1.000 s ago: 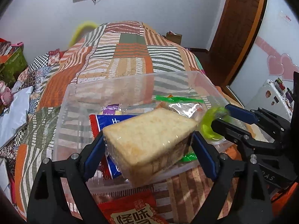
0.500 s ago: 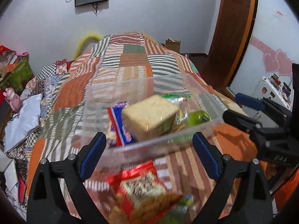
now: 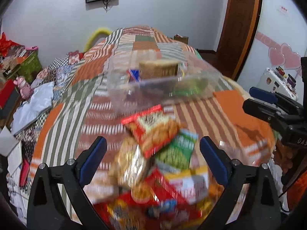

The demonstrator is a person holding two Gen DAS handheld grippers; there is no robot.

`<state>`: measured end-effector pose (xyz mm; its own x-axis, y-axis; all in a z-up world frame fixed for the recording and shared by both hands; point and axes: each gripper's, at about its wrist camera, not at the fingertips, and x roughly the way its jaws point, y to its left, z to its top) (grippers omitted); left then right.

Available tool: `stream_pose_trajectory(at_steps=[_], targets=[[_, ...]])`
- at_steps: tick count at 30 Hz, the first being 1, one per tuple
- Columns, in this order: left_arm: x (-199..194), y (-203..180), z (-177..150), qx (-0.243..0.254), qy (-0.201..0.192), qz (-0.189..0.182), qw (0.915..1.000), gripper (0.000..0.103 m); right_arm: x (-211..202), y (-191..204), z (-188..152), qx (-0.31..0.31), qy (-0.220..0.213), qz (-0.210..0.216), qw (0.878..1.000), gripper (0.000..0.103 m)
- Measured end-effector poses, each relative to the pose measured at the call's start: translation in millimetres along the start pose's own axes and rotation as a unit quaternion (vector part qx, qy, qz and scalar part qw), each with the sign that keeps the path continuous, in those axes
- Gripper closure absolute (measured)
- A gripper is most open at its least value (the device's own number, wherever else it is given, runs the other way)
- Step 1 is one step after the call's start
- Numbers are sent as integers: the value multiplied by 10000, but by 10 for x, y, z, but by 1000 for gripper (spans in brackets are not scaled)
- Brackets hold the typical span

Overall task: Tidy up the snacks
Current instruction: 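Move both tools back toward the remaining snack bags on the bed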

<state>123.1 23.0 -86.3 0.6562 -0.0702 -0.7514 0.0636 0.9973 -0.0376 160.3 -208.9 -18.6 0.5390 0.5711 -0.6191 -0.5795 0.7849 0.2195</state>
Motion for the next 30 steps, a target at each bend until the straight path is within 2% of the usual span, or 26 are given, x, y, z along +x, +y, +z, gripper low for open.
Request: stream_pose_trajectory(at_steps=[10,12,17,20,25,30], targets=[[-42,62,-651,-290,334,158,9989,4,-106,317,-494,-79,247,-3,9997,28],[-61,65,-738,-385,357,127,9985,4,-110,339,-560,-77,303,-10,9995,24],[-80,79,-833,-585,337,-3,9977,1,-23,398,-715,-136,554,-4,9984,20],[-52,43,-859,-528,320,47,9981,0,54,431,-800,-163,720,24,9973,19],[-12,22,-869,-513,240,73,9984,0,121,410,-861,-54,796,102,9968,11],[-5,108,-905,-710,138,-21,9974,1,183,533,-912,-399,840,49,9957,2]])
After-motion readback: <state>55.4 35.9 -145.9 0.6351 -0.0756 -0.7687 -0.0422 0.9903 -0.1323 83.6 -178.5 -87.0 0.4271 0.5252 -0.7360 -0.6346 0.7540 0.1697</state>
